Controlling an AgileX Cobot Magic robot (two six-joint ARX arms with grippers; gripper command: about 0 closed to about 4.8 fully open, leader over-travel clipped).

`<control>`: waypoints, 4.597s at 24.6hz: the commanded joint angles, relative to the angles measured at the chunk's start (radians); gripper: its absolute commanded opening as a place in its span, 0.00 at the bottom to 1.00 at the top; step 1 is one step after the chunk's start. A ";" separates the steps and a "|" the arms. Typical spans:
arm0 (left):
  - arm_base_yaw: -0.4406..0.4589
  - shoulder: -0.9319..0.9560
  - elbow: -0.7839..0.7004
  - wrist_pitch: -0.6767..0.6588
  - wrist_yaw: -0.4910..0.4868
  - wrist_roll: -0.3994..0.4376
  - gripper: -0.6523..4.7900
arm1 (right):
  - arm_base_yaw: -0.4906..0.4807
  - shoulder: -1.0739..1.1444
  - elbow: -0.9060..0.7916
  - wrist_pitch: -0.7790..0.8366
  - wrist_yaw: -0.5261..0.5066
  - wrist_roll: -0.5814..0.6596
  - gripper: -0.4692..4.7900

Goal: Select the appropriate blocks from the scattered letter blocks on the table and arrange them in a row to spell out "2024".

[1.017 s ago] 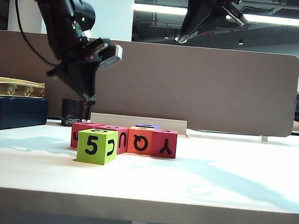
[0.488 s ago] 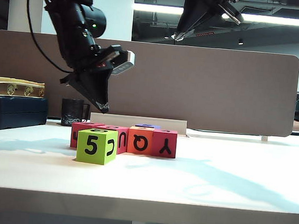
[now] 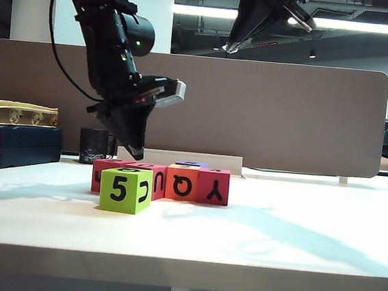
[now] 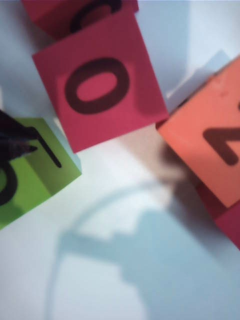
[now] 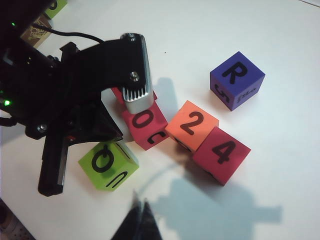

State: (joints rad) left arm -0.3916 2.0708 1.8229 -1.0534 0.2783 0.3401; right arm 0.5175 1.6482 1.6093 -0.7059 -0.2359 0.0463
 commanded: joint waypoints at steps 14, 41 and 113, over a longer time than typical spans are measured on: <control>-0.016 0.062 0.002 0.070 -0.003 -0.026 0.11 | 0.007 -0.004 0.003 0.006 -0.002 -0.018 0.09; -0.019 0.106 0.006 0.180 -0.085 -0.045 0.11 | 0.007 -0.004 0.003 0.006 0.017 -0.025 0.09; -0.082 0.113 0.072 0.440 -0.109 -0.030 0.69 | 0.006 -0.023 0.003 -0.060 0.059 -0.075 0.09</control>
State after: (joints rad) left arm -0.4717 2.1860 1.8923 -0.6186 0.1703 0.3027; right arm 0.5228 1.6329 1.6085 -0.7761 -0.1764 -0.0246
